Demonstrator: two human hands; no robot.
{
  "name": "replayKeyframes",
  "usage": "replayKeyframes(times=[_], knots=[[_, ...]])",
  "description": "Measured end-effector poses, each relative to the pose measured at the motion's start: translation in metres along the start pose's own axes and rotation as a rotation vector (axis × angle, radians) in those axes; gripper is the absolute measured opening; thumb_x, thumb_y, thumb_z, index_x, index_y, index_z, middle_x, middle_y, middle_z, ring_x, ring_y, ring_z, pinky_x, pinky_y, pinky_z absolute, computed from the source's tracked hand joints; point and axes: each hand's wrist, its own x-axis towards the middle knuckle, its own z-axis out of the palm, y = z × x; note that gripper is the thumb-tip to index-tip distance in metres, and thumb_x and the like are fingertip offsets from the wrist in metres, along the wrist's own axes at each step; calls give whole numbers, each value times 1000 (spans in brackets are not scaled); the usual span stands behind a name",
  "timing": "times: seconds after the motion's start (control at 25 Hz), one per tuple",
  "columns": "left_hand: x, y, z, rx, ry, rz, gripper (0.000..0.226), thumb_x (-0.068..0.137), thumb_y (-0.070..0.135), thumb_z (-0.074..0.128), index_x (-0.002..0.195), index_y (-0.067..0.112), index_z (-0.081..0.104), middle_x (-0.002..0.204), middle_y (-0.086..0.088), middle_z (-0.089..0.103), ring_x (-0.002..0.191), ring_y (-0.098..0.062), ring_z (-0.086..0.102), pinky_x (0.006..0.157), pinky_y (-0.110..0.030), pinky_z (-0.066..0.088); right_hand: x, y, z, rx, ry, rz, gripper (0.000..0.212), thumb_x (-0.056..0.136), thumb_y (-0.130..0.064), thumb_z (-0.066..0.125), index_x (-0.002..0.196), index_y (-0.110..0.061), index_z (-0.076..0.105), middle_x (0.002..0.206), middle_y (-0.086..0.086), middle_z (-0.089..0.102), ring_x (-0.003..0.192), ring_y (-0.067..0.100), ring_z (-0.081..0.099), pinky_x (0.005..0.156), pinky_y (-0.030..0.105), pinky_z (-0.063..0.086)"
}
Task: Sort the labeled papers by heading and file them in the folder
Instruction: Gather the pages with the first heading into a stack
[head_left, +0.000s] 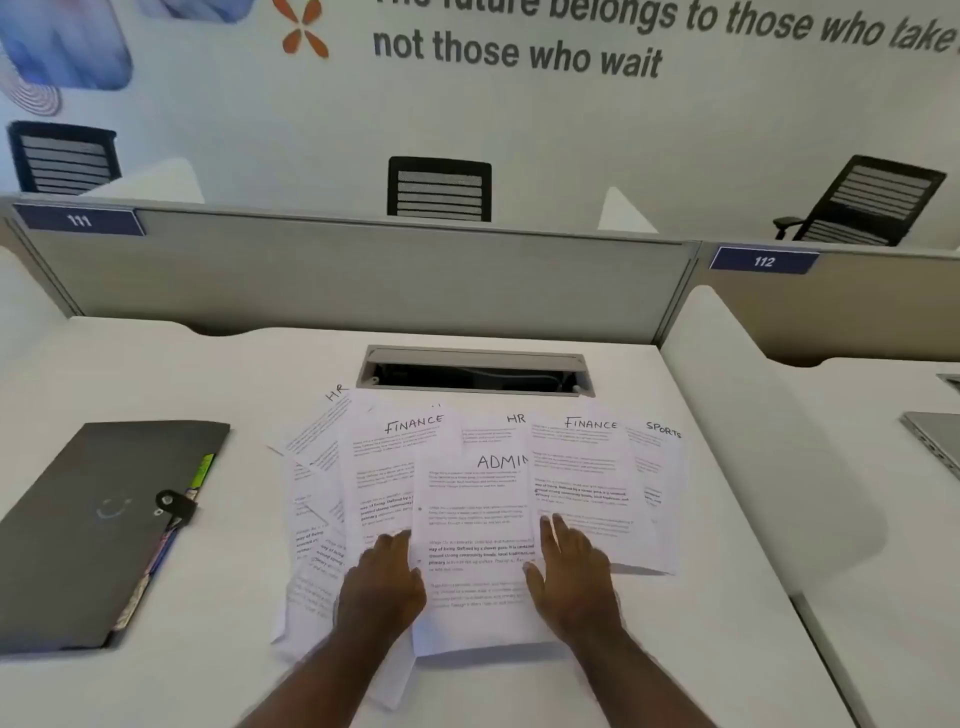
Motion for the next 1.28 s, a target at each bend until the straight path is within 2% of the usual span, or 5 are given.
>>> replayKeyframes(times=[0.32,0.6,0.96,1.08,1.28], knots=[[8,15,8,-518,-107,-337,53,90,22,66,140,11,49,143,-9,55,128,-32,54,106,-43,45,-2,18,17,4,-45,-61,56,56,-43,74,106,-19,74,108,6,74,87,24,72,61,40,58],[4,16,7,-932,-132,-417,8,94,6,59,97,3,66,107,-13,73,96,-29,71,78,-42,62,7,31,16,-57,8,-126,66,42,-39,88,103,-18,75,103,6,74,69,24,68,49,40,51],[-15,26,-12,-1044,-192,-404,15,101,11,47,109,17,58,113,-5,69,98,-27,68,70,-38,58,7,25,9,31,152,-124,51,56,-35,84,103,-19,72,106,5,69,83,27,67,58,42,55],[-12,20,-30,-1151,-201,-372,21,99,11,45,116,14,58,113,-10,71,97,-32,70,67,-38,58,6,11,0,224,201,-75,45,77,-37,71,119,-23,63,118,0,62,103,26,62,79,44,54],[0,-7,-52,-1346,-206,-353,32,92,7,43,119,9,61,109,-19,74,82,-33,70,64,-38,59,14,-9,-13,708,-134,121,55,84,-53,61,134,-33,46,123,-11,59,106,15,59,84,39,57]])
